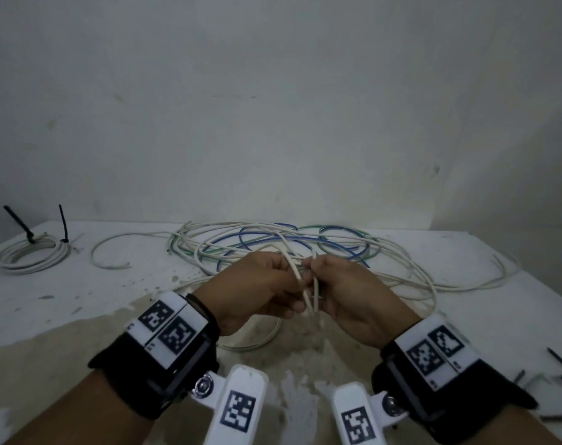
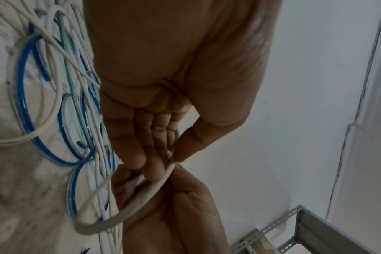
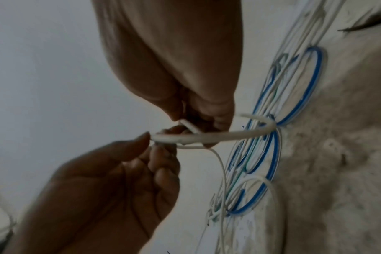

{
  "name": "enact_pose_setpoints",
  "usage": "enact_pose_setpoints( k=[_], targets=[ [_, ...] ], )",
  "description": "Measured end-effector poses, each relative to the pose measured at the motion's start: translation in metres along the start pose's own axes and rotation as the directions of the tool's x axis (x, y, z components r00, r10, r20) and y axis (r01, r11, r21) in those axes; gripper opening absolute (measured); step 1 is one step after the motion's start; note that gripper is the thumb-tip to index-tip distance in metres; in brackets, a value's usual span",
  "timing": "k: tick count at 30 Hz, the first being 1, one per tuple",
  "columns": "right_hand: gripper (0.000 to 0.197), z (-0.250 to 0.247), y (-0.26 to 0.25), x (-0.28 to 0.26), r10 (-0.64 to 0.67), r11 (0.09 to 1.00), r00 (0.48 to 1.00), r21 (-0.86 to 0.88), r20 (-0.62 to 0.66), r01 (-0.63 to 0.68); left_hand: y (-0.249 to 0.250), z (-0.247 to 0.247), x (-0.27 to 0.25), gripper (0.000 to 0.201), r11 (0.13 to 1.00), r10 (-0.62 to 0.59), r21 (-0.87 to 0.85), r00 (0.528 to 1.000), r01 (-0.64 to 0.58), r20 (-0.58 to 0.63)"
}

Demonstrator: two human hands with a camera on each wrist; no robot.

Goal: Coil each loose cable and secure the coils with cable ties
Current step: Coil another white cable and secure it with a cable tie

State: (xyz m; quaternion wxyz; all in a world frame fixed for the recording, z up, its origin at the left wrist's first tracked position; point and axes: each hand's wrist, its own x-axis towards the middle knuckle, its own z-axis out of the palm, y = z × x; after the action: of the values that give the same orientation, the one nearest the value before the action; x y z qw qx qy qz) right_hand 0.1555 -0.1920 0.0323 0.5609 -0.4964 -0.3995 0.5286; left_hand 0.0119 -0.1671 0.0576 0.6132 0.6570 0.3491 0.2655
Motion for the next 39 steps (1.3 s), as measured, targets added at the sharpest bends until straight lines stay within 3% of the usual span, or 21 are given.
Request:
enact_pose_setpoints(
  k=[2, 5, 9, 12, 16, 18, 24, 27, 29, 34, 39],
  targets=[
    [0.023, 0.003, 0.004, -0.002, -0.075, 0.992, 0.997, -0.098, 0.022, 0.077, 0.0, 0.002, -0.002, 0.039, 1.0, 0.005, 0.025, 1.0, -0.006, 0.022],
    [0.026, 0.005, 0.012, -0.005, -0.133, 0.953, 0.989, -0.266, 0.067, 0.146, 0.002, 0.001, -0.003, 0.008, 0.997, 0.048, 0.053, 0.998, -0.047, -0.03],
    [0.032, 0.008, 0.015, -0.011, -0.208, 0.894, 0.976, -0.391, 0.069, 0.218, 0.003, -0.005, 0.0, 0.01, 0.988, 0.094, 0.13, 0.991, -0.081, -0.096],
    [0.031, 0.009, 0.017, -0.011, -0.208, 0.916, 0.977, -0.342, 0.039, 0.209, 0.003, -0.007, 0.0, 0.021, 0.986, 0.102, 0.143, 0.991, -0.088, -0.092],
    [0.028, 0.012, 0.018, -0.011, -0.216, 0.962, 0.976, -0.166, 0.012, 0.215, 0.0, -0.004, 0.0, 0.008, 0.995, 0.075, 0.067, 0.995, -0.071, -0.065],
    [0.027, 0.012, 0.018, -0.012, -0.212, 0.965, 0.977, -0.153, 0.029, 0.214, -0.001, -0.005, 0.001, 0.011, 0.995, 0.083, 0.062, 0.994, -0.078, -0.076],
    [0.027, 0.012, 0.016, -0.016, -0.157, 0.973, 0.985, -0.163, 0.067, 0.166, -0.005, -0.008, 0.006, 0.013, 0.971, 0.158, 0.204, 0.975, -0.125, -0.158],
    [0.025, 0.012, 0.016, -0.017, -0.087, 0.992, 0.994, -0.085, 0.059, 0.092, -0.003, -0.01, 0.009, 0.028, 0.962, 0.192, 0.235, 0.953, -0.136, -0.235],
    [0.024, 0.013, 0.018, -0.018, -0.056, 0.998, 0.997, -0.012, 0.06, 0.057, -0.002, -0.011, 0.012, 0.034, 0.972, 0.184, 0.193, 0.942, -0.133, -0.279],
    [0.028, 0.017, 0.02, -0.021, -0.03, 0.988, 0.995, 0.157, 0.093, 0.015, -0.004, -0.011, 0.022, 0.018, 0.993, 0.105, -0.021, 0.936, -0.119, -0.336],
    [0.028, 0.013, 0.022, -0.024, -0.052, 0.977, 0.991, 0.212, 0.123, 0.025, -0.003, -0.01, 0.028, 0.015, 0.973, 0.19, -0.05, 0.907, -0.225, -0.377]
  ],
)
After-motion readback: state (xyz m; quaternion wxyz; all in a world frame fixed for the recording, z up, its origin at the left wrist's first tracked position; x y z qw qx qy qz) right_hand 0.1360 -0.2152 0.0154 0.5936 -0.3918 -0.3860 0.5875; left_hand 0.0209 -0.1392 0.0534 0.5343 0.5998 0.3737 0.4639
